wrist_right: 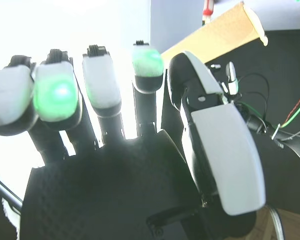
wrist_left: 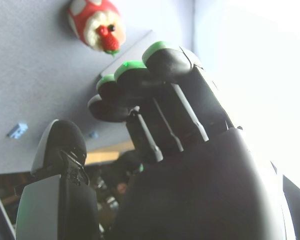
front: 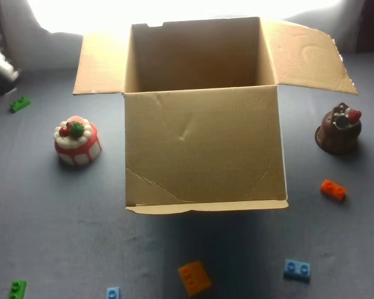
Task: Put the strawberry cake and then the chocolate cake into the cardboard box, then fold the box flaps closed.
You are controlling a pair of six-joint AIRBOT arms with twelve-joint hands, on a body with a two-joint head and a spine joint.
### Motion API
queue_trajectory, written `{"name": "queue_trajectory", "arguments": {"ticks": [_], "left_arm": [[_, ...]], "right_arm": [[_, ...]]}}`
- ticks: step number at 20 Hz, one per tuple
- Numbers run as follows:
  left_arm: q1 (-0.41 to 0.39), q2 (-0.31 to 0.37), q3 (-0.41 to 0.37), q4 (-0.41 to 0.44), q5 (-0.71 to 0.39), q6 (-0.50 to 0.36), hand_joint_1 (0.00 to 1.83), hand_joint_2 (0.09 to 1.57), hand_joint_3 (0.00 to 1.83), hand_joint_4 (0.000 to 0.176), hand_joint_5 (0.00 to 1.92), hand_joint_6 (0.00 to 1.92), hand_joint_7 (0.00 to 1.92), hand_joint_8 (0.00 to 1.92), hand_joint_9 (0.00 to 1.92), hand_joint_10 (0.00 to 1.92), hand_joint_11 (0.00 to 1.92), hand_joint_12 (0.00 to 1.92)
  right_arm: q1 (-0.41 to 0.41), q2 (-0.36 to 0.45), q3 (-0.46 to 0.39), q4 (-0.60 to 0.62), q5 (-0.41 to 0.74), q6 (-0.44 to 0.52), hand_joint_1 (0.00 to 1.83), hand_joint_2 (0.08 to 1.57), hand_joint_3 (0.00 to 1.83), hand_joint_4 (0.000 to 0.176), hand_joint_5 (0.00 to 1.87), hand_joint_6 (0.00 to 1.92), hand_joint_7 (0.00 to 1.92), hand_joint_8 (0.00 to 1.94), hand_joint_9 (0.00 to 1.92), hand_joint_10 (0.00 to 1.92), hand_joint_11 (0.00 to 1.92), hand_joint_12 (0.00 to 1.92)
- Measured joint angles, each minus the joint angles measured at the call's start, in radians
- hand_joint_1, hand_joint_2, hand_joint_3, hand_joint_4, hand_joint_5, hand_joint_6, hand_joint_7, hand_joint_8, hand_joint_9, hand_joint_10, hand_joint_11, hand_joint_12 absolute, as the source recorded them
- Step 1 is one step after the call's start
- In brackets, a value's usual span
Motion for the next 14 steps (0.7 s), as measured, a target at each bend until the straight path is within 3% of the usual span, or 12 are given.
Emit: {"name": "queue_trajectory", "arguments": {"ticks": [3, 6, 7, 9, 10, 12, 14], "left_arm": [[0.006, -0.012, 0.023, -0.010, -0.005, 0.000, 0.42, 1.04, 0.03, 0.029, 0.11, 0.00, 0.09, 0.00, 0.13, 0.00, 0.00, 0.48], [0.010, -0.013, 0.026, -0.007, -0.003, 0.000, 0.44, 1.02, 0.00, 0.039, 0.09, 0.00, 0.08, 0.00, 0.13, 0.00, 0.00, 0.56], [0.010, -0.013, 0.026, -0.005, -0.006, 0.000, 0.59, 1.01, 0.00, 0.038, 0.07, 0.00, 0.08, 0.00, 0.12, 0.00, 0.00, 0.55], [0.008, -0.013, 0.026, -0.003, -0.006, -0.001, 0.70, 0.99, 0.00, 0.040, 0.07, 0.00, 0.08, 0.00, 0.12, 0.00, 0.00, 0.55], [0.008, -0.013, 0.026, 0.000, -0.006, -0.001, 0.97, 0.95, 0.00, 0.054, 0.05, 0.00, 0.07, 0.00, 0.08, 0.00, 0.00, 0.44], [0.009, -0.013, 0.026, 0.017, -0.006, -0.001, 1.04, 0.94, 0.00, 0.054, 0.04, 0.00, 0.06, 0.00, 0.08, 0.00, 0.00, 0.42], [0.013, -0.013, 0.026, 0.021, -0.007, -0.001, 1.24, 0.94, 0.00, 0.042, 0.05, 0.00, 0.06, 0.00, 0.06, 0.00, 0.00, 0.39]], "right_arm": [[0.000, 0.000, 0.000, 0.000, 0.011, -0.006, 0.33, 1.11, 0.03, 0.000, 0.03, 0.08, 0.10, 0.00, 0.02, 0.18, 0.00, 0.32], [0.000, 0.000, 0.000, 0.001, -0.001, -0.010, 0.32, 1.11, 0.01, 0.000, 0.04, 0.06, 0.10, 0.00, 0.03, 0.16, 0.00, 0.34], [0.000, 0.000, 0.000, 0.002, 0.001, -0.011, 0.32, 1.10, 0.01, 0.000, 0.04, 0.06, 0.10, 0.00, 0.03, 0.16, 0.00, 0.35], [0.000, 0.000, 0.000, 0.052, 0.000, -0.051, 0.36, 1.09, 0.00, 0.000, 0.04, 0.06, 0.10, 0.00, 0.03, 0.16, 0.00, 0.34], [0.006, -0.002, 0.000, 0.131, -0.010, -0.110, 0.50, 1.04, 0.00, 0.000, 0.04, 0.05, 0.08, 0.00, 0.02, 0.15, 0.00, 0.33], [0.022, -0.010, 0.005, 0.216, -0.028, -0.183, 0.53, 1.03, 0.00, 0.000, 0.04, 0.05, 0.08, 0.00, 0.03, 0.15, 0.00, 0.33], [0.022, -0.012, 0.005, 0.257, -0.037, -0.188, 0.72, 1.01, 0.00, 0.000, 0.04, 0.04, 0.11, 0.01, 0.05, 0.13, 0.00, 0.37]]}}
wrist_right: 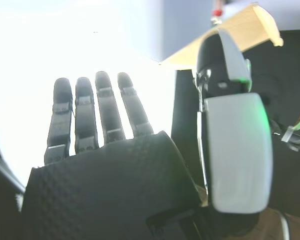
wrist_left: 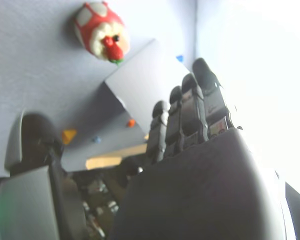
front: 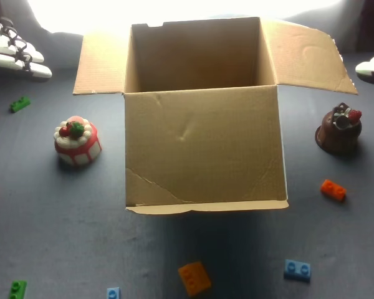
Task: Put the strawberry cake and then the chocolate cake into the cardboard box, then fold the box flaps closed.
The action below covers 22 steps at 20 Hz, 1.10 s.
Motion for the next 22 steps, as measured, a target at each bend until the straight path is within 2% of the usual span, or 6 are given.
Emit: {"name": "queue_trajectory", "arguments": {"ticks": [2, 6, 12, 14, 18, 22], "left_arm": [[0.006, 0.000, -0.005, 0.003, -0.001, 0.000, 1.27, 0.93, 0.00, 0.040, 0.07, 0.01, 0.06, 0.00, 0.07, 0.00, 0.00, 0.39], [0.024, 0.002, -0.028, 0.016, 0.005, 0.000, 1.25, 0.93, 0.00, 0.036, 0.07, 0.00, 0.05, 0.00, 0.07, 0.00, 0.00, 0.38], [0.104, 0.000, -0.066, 0.005, 0.005, -0.002, 1.23, 0.94, 0.00, 0.041, 0.07, 0.00, 0.05, 0.00, 0.06, 0.00, 0.00, 0.41], [0.124, -0.012, -0.066, -0.031, 0.014, 0.010, 1.23, 0.94, 0.00, 0.038, 0.07, 0.00, 0.05, 0.00, 0.06, 0.00, 0.00, 0.41], [0.185, -0.076, -0.051, -0.141, 0.058, 0.032, 1.23, 0.94, 0.00, 0.042, 0.07, 0.00, 0.06, 0.00, 0.07, 0.00, 0.00, 0.43], [0.206, -0.124, -0.011, -0.176, 0.069, 0.032, 1.19, 0.94, 0.00, 0.049, 0.07, 0.00, 0.06, 0.00, 0.09, 0.00, 0.00, 0.49]], "right_arm": [[0.000, 0.000, 0.000, 0.064, -0.003, -0.018, 0.74, 1.01, 0.00, 0.000, 0.04, 0.03, 0.11, 0.01, 0.05, 0.12, 0.00, 0.34], [-0.001, 0.000, 0.007, 0.327, 0.011, -0.202, 0.74, 1.01, 0.00, 0.000, 0.04, 0.03, 0.12, 0.01, 0.05, 0.11, 0.00, 0.34], [0.007, -0.011, 0.011, 0.330, 0.005, -0.209, 1.04, 1.01, 0.00, 0.005, 0.03, 0.01, 0.08, 0.00, 0.03, 0.07, 0.00, 0.08], [0.014, -0.013, 0.009, 0.330, -0.006, -0.209, 1.10, 1.01, 0.00, 0.011, 0.05, 0.02, 0.09, 0.00, 0.04, 0.07, 0.00, 0.13], [0.021, -0.014, 0.009, 0.330, -0.011, -0.215, 1.09, 1.02, 0.00, 0.018, 0.06, 0.01, 0.08, 0.00, 0.04, 0.06, 0.00, 0.10], [0.021, -0.014, 0.009, 0.330, -0.014, -0.218, 1.04, 1.02, 0.00, 0.010, 0.07, 0.01, 0.10, 0.00, 0.05, 0.05, 0.00, 0.13]]}}
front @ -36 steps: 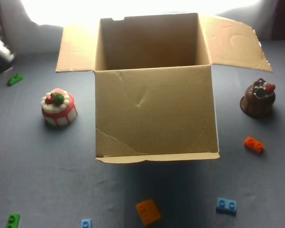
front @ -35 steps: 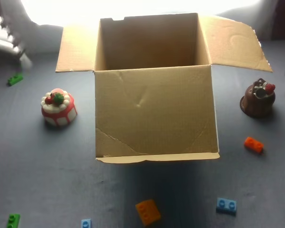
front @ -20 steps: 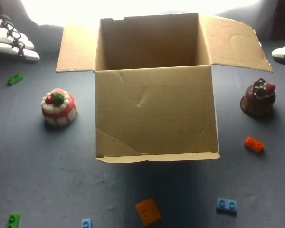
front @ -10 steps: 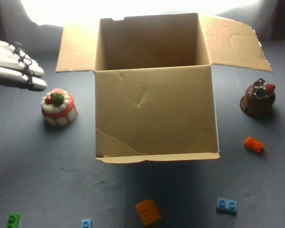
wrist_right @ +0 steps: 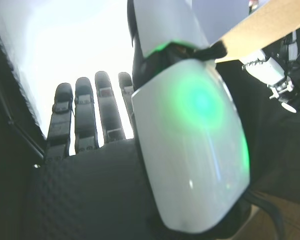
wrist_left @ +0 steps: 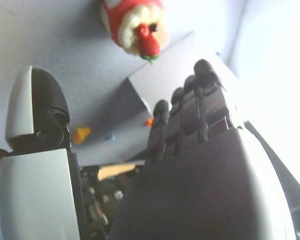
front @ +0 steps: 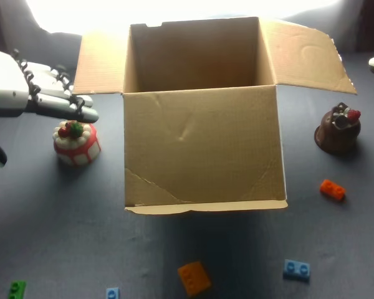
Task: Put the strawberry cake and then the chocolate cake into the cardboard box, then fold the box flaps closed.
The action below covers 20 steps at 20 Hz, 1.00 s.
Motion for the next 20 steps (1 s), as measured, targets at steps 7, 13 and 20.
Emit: {"name": "queue_trajectory", "arguments": {"ticks": [7, 13, 20], "left_arm": [[0.018, -0.091, 0.091, -0.048, 0.018, 0.000, 1.21, 0.95, 0.00, 0.043, 0.07, 0.00, 0.04, 0.00, 0.08, 0.01, 0.00, 0.45], [0.051, -0.157, 0.167, -0.062, 0.023, 0.000, 1.20, 0.95, 0.00, 0.041, 0.08, 0.00, 0.04, 0.00, 0.10, 0.00, 0.00, 0.52], [0.061, -0.223, 0.226, -0.067, 0.033, 0.000, 1.20, 0.95, 0.00, 0.040, 0.08, 0.00, 0.04, 0.00, 0.10, 0.00, 0.00, 0.51]], "right_arm": [[0.000, -0.001, 0.000, 0.001, 0.000, -0.001, 1.04, 1.03, 0.00, 0.009, 0.04, 0.00, 0.08, 0.00, 0.04, 0.04, 0.00, 0.00], [0.000, -0.003, 0.000, 0.001, 0.000, -0.003, 1.02, 1.04, 0.01, 0.011, 0.04, 0.00, 0.10, 0.01, 0.05, 0.04, 0.00, 0.00], [0.007, -0.003, 0.000, 0.001, 0.000, -0.003, 0.98, 1.05, 0.01, 0.003, 0.04, 0.01, 0.08, 0.00, 0.04, 0.03, 0.00, 0.00]]}}
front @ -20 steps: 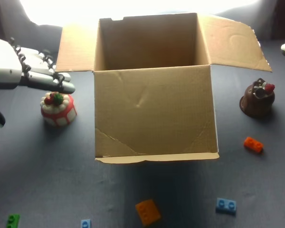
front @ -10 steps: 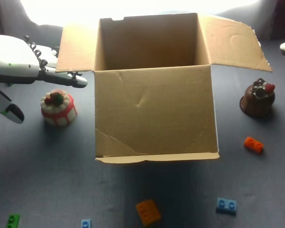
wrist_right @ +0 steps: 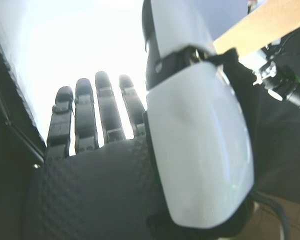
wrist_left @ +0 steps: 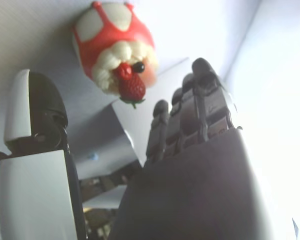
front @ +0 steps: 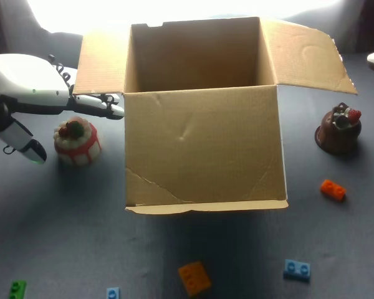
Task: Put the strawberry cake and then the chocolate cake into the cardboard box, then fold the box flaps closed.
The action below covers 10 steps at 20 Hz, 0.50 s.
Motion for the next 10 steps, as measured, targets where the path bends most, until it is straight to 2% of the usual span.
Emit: {"name": "queue_trajectory", "arguments": {"ticks": [3, 7, 10], "left_arm": [[0.004, -0.034, 0.041, 0.002, 0.013, 0.000, 1.21, 0.94, 0.00, 0.039, 0.10, 0.00, 0.06, 0.00, 0.12, 0.01, 0.00, 0.57], [0.017, -0.050, 0.048, 0.007, 0.017, -0.001, 1.21, 0.95, 0.00, 0.036, 0.10, 0.00, 0.08, 0.00, 0.13, 0.01, 0.00, 0.61], [0.035, -0.053, 0.048, 0.007, 0.020, 0.000, 1.21, 0.95, 0.00, 0.045, 0.09, 0.00, 0.08, 0.00, 0.12, 0.00, 0.00, 0.60]], "right_arm": [[0.000, 0.000, 0.000, 0.000, 0.000, 0.000, 0.99, 1.05, 0.01, 0.003, 0.02, 0.00, 0.08, 0.00, 0.05, 0.03, 0.01, 0.00], [0.000, 0.000, 0.000, 0.000, 0.000, -0.001, 0.98, 1.05, 0.01, 0.008, 0.03, 0.00, 0.08, 0.00, 0.05, 0.04, 0.01, 0.01], [0.000, 0.000, 0.000, 0.000, 0.000, -0.001, 0.97, 1.05, 0.01, 0.006, 0.03, 0.00, 0.08, 0.00, 0.05, 0.03, 0.00, 0.01]]}}
